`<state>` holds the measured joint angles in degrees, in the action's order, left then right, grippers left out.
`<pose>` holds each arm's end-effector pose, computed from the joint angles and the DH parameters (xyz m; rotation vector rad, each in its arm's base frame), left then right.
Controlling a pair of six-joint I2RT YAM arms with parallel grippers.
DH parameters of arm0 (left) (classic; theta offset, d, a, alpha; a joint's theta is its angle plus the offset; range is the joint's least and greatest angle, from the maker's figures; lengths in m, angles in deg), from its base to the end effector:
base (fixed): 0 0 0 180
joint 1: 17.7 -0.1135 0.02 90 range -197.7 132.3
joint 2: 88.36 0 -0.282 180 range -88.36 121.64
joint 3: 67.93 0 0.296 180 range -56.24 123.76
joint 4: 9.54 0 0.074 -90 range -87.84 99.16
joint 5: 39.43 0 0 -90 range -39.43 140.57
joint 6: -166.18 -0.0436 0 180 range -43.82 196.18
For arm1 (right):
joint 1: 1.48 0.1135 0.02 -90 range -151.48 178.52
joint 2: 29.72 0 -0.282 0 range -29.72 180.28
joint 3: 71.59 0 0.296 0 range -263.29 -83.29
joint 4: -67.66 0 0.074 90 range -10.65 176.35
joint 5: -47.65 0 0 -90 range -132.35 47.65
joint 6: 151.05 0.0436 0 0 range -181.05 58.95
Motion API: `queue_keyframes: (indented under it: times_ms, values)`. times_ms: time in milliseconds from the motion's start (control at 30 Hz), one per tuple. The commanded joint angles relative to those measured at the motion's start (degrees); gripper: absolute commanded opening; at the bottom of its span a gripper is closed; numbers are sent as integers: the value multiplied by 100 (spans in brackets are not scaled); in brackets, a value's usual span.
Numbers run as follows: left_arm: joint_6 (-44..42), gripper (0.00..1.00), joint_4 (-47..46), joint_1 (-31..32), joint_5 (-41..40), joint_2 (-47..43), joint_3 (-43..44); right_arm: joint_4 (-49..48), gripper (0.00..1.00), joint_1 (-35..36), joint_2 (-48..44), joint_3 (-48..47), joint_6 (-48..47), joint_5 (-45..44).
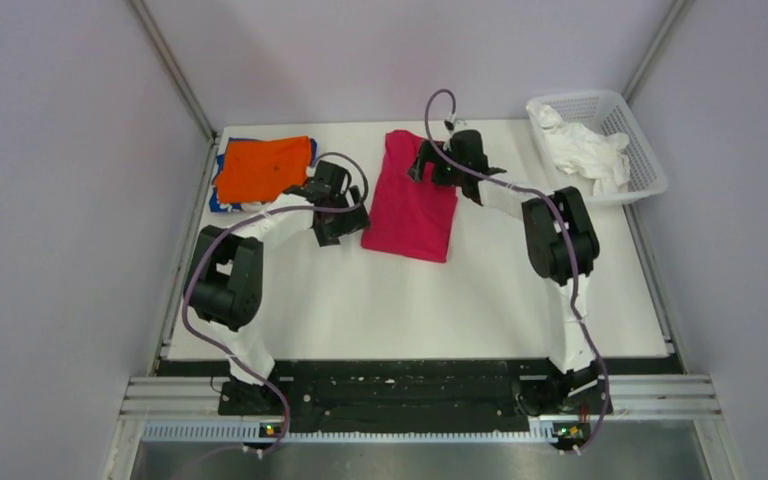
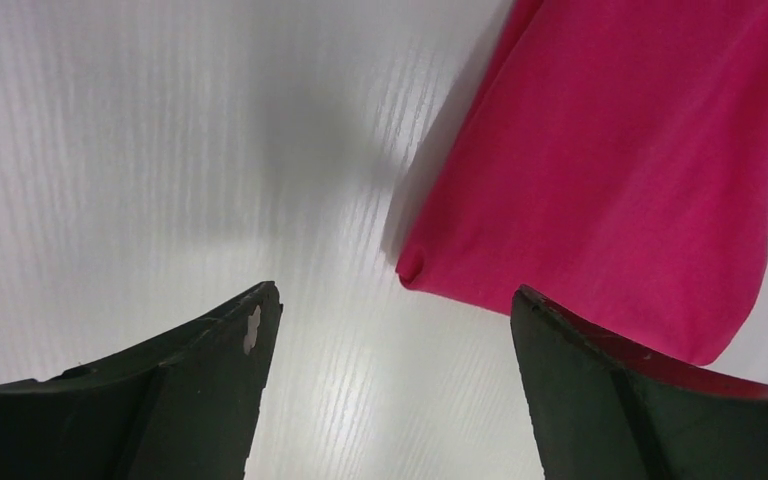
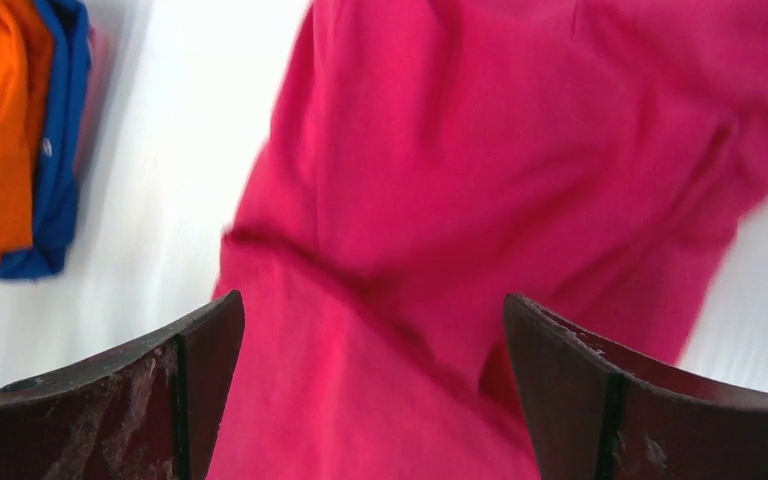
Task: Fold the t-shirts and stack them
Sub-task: Fold the folded rectangular tshirt in 1/3 of the way, then grab one side of the 2/3 rectangular tshirt with both arms
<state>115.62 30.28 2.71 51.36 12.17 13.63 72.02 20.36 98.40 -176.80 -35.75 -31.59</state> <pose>0.3863 -0.1444 0.1940 -0.4330 2.6144 -0.3851 0.5266 0.2198 0.1666 -0.0573 2.1113 0.6960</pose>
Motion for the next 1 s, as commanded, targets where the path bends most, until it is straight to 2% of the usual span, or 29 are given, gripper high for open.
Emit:
queue_keyframes:
  times_ms: [0,133,300,367,567,667,733,967]
  values:
    - [41,86,-303,-26,364,332,376,-186,99,127,-1386,1105,-194,-7]
    - [0,77,-347,-23,541,584,420,-308,99,120,-2580,2608,-36,-517]
    - [-62,63,-335,-21,762,844,433,-351,99,127,-3450,4045,415,-858]
    - [-76,58,-391,-22,834,934,416,-250,98,120,-3665,4291,506,-935]
    - [-113,29,-377,-17,1016,1064,408,9,95,122,-4064,4709,742,-1041]
    - [-69,20,-568,1,1266,1002,196,178,91,129,-4109,4773,961,-937]
    - [-56,2,-725,2,1299,954,29,192,88,157,-4112,4867,1066,-845]
    - [-61,0,-953,22,1138,571,-465,317,75,465,-4039,5061,1231,-868]
